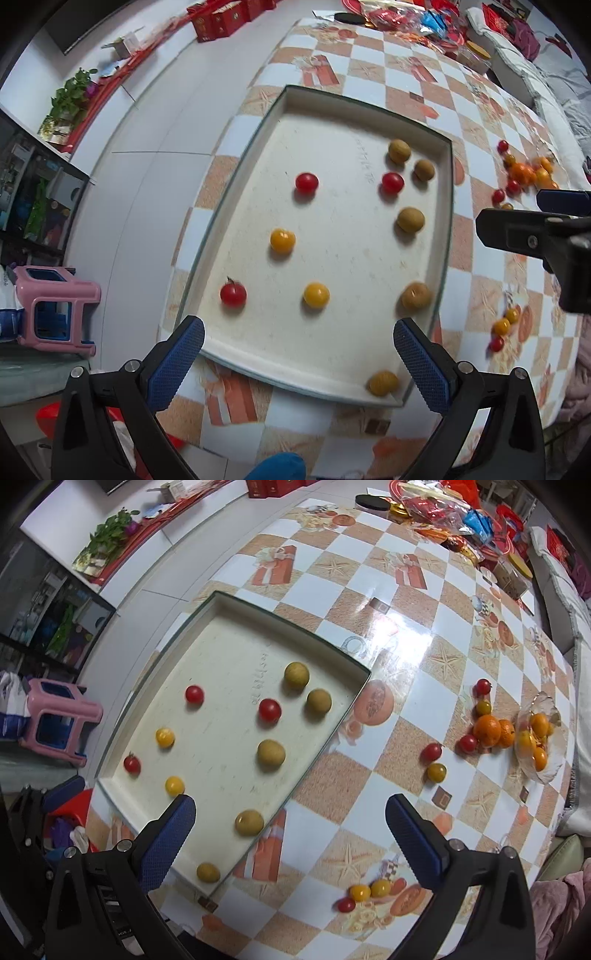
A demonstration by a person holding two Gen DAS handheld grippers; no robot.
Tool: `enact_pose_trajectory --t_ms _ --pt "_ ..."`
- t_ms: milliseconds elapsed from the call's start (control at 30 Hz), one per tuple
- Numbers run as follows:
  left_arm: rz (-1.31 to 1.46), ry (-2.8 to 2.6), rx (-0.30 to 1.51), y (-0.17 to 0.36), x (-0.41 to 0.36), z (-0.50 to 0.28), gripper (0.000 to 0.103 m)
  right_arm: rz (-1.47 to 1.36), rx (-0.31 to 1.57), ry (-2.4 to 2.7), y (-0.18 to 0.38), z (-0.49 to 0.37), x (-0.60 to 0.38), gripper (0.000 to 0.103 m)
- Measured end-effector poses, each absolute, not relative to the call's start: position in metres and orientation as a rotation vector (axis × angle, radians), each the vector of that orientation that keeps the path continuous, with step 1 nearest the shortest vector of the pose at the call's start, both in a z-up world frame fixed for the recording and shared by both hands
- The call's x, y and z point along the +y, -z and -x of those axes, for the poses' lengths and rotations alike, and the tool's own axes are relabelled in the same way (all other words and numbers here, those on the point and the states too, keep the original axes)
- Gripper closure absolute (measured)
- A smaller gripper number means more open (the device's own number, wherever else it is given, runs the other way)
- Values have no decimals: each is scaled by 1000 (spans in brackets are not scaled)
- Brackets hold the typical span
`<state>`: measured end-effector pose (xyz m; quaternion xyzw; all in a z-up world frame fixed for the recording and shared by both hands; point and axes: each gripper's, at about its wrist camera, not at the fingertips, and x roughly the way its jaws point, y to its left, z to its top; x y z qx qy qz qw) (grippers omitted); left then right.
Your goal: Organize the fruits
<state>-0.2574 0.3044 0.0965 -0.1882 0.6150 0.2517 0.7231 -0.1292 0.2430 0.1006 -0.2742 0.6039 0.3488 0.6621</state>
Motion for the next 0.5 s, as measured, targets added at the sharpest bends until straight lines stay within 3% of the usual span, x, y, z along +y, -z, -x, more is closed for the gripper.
enact_pose_trajectory --t_ms 500 --pt "307 -492 1377 -119 289 274 0 626 1357 -771 -119 150 228 0"
